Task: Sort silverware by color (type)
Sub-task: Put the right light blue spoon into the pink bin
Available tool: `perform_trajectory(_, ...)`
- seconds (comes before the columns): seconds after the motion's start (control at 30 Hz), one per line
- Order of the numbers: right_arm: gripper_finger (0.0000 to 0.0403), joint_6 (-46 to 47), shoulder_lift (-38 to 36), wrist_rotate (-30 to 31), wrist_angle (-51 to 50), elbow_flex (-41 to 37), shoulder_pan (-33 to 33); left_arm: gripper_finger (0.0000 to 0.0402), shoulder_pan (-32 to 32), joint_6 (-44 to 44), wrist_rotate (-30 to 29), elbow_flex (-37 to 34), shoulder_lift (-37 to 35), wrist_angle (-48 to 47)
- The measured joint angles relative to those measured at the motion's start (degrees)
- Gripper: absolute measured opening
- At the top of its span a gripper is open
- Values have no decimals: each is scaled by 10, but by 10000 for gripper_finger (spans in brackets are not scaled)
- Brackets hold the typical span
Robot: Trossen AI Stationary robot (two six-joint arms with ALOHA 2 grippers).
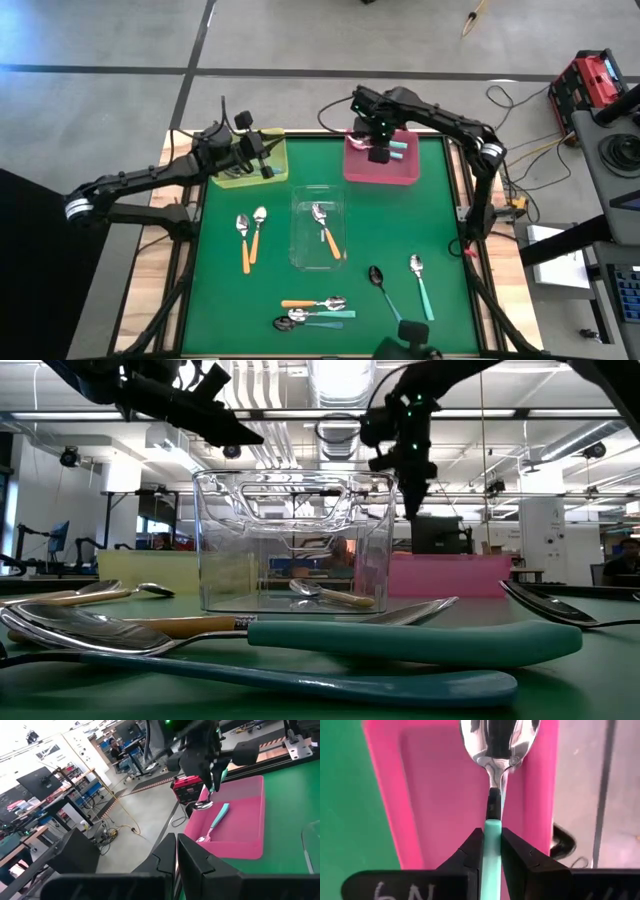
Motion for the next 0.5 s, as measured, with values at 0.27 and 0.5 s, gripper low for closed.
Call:
perform_trajectory(0.27, 36, 13, 3, -52, -27, -20, -49, 0, 0, 3, 0, 0, 0, -1)
perform_trajectory(0.5, 36, -2, -1, -58, 17, -38, -60, 0, 0, 3, 0, 0, 0, -1)
